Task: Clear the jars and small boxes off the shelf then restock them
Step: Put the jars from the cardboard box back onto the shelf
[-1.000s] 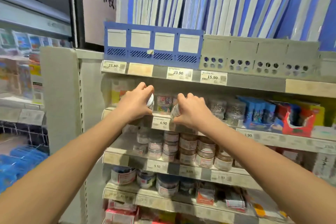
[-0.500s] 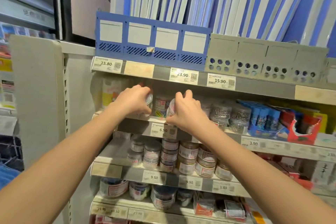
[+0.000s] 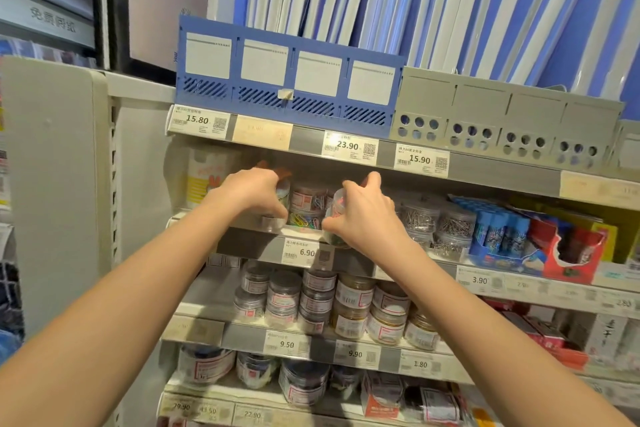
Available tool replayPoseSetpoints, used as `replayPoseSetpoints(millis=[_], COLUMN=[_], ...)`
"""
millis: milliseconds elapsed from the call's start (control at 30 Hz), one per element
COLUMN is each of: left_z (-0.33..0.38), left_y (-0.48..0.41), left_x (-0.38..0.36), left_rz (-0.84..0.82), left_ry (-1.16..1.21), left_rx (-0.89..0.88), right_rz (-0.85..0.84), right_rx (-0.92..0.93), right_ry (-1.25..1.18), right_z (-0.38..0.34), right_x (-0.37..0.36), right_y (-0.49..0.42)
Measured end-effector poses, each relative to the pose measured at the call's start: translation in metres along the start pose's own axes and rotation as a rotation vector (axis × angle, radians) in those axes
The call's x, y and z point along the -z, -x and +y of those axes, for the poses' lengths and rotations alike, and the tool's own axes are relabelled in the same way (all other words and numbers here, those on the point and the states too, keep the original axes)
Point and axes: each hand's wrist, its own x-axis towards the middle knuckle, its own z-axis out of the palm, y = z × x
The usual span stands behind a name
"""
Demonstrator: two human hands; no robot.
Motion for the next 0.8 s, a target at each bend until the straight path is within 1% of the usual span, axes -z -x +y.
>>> replayPoseSetpoints(millis=[67, 167, 267, 400, 567, 700, 800], left_z=[-0.002, -0.007, -0.008, -0.009, -0.011, -0.016, -0.017], left_y=[0.001, 0.004, 0.009, 0.014, 0.017, 0.016, 0.014], left_x=[-0.004, -0.013, -0.017, -0.021, -0.031, -0.039, -0.041], left_rz=[0.008, 0.094, 0.161, 0.230, 0.277, 0.306, 0.321], left_ry=[0.023, 0.042, 0.067, 0.075, 0.101, 0.124, 0.138], left_rx=[0.014, -0.015, 0.044, 0.024, 0.024, 0.034, 0.032], right_rz=[-0.001, 0.032, 0.090, 0.049, 0.065, 0.149, 0.173], right_rx=[-0.009, 0.005, 0.012, -0.031, -0.030, -0.017, -0.008], right_ry=[-0.009, -0.031, -0.044, -0.042, -0.082, -0.079, -0.058], right_z=[0.000, -0.002, -0.007, -0.006, -0.003, -0.007, -0.006], right_x=[0.000, -0.004, -0.009, -0.005, -0.010, -0.019, -0.024], right_y=[-0.001, -0.003, -0.003, -0.005, -0.004, -0.007, -0.009])
